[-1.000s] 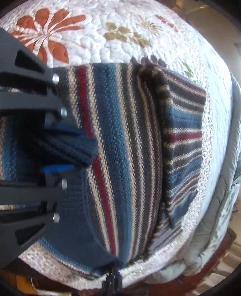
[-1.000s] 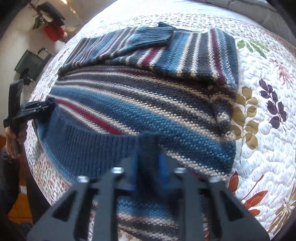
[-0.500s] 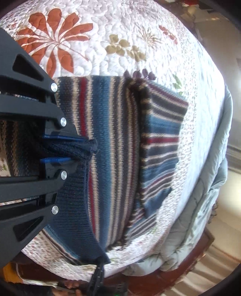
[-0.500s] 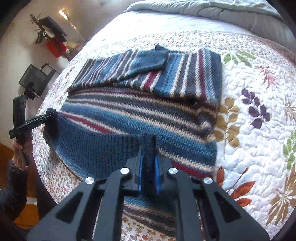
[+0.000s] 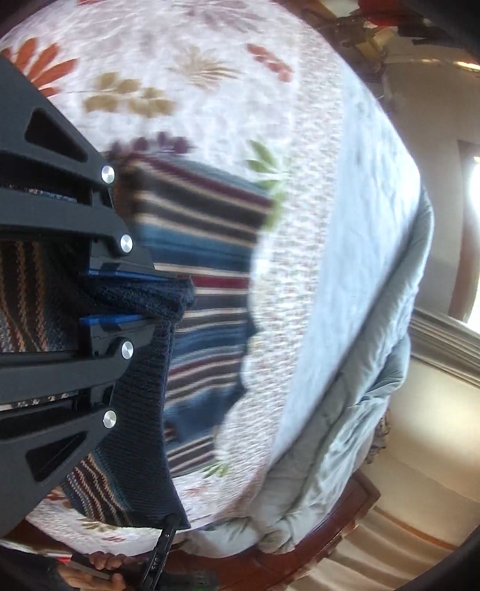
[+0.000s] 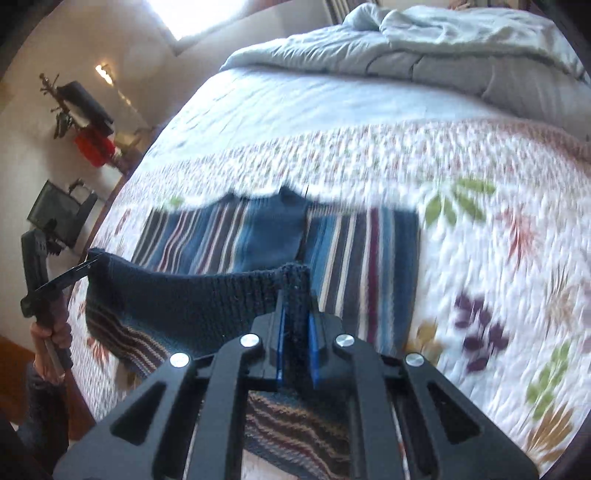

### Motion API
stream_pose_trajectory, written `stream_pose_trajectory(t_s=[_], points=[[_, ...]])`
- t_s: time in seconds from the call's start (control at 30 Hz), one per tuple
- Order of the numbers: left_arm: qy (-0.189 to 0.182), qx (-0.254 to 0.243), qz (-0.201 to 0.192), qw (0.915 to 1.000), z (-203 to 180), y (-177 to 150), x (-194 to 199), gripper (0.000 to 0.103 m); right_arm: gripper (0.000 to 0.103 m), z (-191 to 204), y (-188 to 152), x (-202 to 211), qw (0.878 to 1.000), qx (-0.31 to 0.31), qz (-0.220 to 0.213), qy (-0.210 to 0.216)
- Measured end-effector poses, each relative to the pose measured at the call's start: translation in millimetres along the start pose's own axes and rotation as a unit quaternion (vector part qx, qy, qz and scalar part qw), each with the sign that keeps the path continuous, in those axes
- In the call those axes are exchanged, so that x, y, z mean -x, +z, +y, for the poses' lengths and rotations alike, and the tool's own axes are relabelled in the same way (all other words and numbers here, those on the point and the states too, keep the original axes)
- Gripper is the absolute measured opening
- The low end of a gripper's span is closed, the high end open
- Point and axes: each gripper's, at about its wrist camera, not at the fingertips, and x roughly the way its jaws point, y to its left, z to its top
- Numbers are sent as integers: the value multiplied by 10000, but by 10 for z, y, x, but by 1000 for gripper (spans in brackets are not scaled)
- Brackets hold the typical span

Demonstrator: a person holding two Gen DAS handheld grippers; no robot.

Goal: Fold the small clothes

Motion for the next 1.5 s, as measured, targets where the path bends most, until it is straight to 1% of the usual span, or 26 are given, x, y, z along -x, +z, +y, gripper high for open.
stream_pose_trajectory(t_s=[0.1,0.23,0.33,0.4,0.53,0.6,0.67,0.77,0.83,0.9,0.97,1.0,1.03,1.07,1.13,1.17,1.2,1.27,1.3,1.33,1.4,1.43,1.5], points=[[70,27,-62,10000,13,288,-150,15,9,-49,345,-135,9998,-45,-98,-145],[222,10,41,9997,53,668,-495,15,9,-165,713,-417,9992,-71,-132,-376],[250,145,91,9995,80,909,-798,15,9,-292,875,-614,9987,-179,-90,-468],[309,217,177,9991,112,972,-986,15,9,-383,977,-792,9981,-247,3,-567],[554,243,323,9976,187,970,-1406,15,9,-533,1066,-1150,9970,-285,173,-695],[645,313,428,9965,255,934,-1597,15,9,-578,1055,-1279,9965,-286,218,-752],[747,309,576,9951,311,874,-1775,15,9,-648,1033,-1445,9951,-339,367,-854],[1017,135,696,9923,345,782,-1929,15,9,-722,973,-1645,9930,-379,538,-983],[972,183,737,9924,380,751,-1962,15,9,-737,934,-1719,9922,-392,578,-1032],[968,211,743,9923,396,756,-1961,16,11,-723,903,-1790,9907,-370,619,-1152],[1002,198,740,9920,376,774,-1926,18,20,-684,900,-1797,9897,-364,631,-1229],[1003,213,727,9921,368,794,-1881,20,22,-661,902,-1767,9901,-373,592,-1218],[963,249,671,9928,360,817,-1778,25,31,-650,901,-1674,9915,-407,516,-1121],[929,263,631,9933,363,824,-1690,28,32,-645,914,-1590,9928,-433,459,-1018],[918,229,530,9941,377,837,-1439,40,32,-623,869,-1385,9941,-401,398,-928],[897,175,449,9948,389,811,-1252,42,32,-590,796,-1187,9954,-306,365,-832],[881,108,418,9952,402,766,-1091,47,35,-576,731,-1042,9961,-220,348,-778],[905,-50,390,9951,456,560,-728,51,45,-565,520,-732,9967,-32,337,-733],[888,-117,389,9952,491,426,-567,54,47,-560,372,-586,9972,30,354,-654],[925,-168,405,9947,518,309,-455,56,48,-562,203,-471,9974,88,445,-568],[1090,-259,504,9924,612,-30,-227,57,48,-576,-99,-350,9966,176,604,-530],[1123,-262,551,9918,632,-128,-194,57,48,-591,-257,-307,9958,229,713,-526],[1025,-199,633,9925,702,-353,-131,57,48,-615,-550,-322,9944,271,901,-481]])
